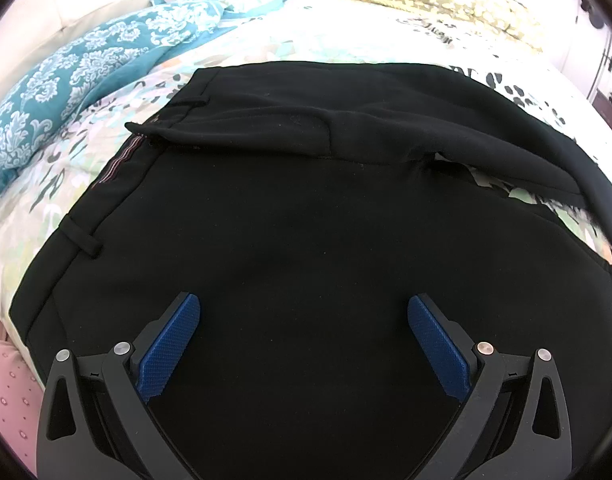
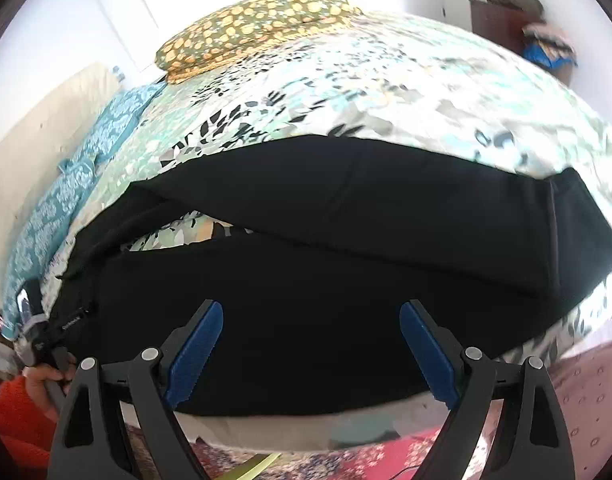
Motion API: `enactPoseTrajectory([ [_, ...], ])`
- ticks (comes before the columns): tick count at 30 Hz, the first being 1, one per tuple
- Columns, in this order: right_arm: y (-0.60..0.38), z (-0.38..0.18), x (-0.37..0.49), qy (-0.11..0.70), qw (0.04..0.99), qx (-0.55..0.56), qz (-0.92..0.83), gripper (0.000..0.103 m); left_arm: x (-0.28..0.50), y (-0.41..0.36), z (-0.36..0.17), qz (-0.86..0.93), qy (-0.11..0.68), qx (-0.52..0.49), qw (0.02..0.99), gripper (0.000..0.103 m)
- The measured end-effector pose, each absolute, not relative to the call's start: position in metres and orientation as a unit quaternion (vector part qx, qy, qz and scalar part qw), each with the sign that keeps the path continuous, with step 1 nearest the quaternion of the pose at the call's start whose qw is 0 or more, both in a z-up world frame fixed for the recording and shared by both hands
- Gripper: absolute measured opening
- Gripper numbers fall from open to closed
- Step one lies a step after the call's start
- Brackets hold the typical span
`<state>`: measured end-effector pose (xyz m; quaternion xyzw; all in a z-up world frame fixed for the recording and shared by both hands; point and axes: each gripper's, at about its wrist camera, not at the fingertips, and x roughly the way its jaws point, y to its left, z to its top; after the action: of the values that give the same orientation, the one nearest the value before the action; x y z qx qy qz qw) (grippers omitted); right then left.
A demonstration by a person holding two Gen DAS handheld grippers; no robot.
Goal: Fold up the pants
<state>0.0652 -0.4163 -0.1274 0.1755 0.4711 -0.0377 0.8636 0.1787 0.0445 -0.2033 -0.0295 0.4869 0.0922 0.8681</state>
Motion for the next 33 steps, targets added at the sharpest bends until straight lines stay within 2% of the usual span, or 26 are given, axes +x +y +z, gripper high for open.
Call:
enactPoseTrajectory([
  [11,-0.521,-0.172,0.058,0.44,0.8,0.388,-0.124,0.09,0.179,0.044,-0.204,0.096,0.485,-0.026,0.869,0.103],
  [18,-0.565,-0.173,0.066,0.386,0.795,0.429,-0.189,0.089,0.188,0.049,-0.193,0.075,0.516,-0.048,0.852,0.102],
  [20,-0.564,-0.171,0.068,0.396,0.796,0.412,-0.199,0.077,0.197,0.049,-0.177,0.048,0.513,-0.077,0.853,0.102],
  [22,-0.564,-0.169,0.073,0.416,0.799,0.379,-0.21,0.041,0.21,0.048,-0.16,0.036,0.502,-0.099,0.858,0.102],
  [24,-0.569,-0.169,0.073,0.416,0.797,0.382,-0.211,0.019,0.237,0.044,-0.143,0.016,0.5,-0.123,0.857,0.102],
  [27,-0.572,-0.161,0.07,0.4,0.805,0.39,-0.201,0.01,0.288,0.037,-0.133,-0.022,0.518,-0.165,0.839,0.102],
  [30,-0.567,-0.135,0.064,0.374,0.834,0.365,-0.177,0.008,0.346,0.032,-0.141,-0.052,0.549,-0.226,0.803,0.102],
  [33,-0.556,-0.111,0.053,0.35,0.86,0.336,-0.159,0.008,0.39,0.021,-0.153,-0.036,0.575,-0.241,0.781,0.102],
])
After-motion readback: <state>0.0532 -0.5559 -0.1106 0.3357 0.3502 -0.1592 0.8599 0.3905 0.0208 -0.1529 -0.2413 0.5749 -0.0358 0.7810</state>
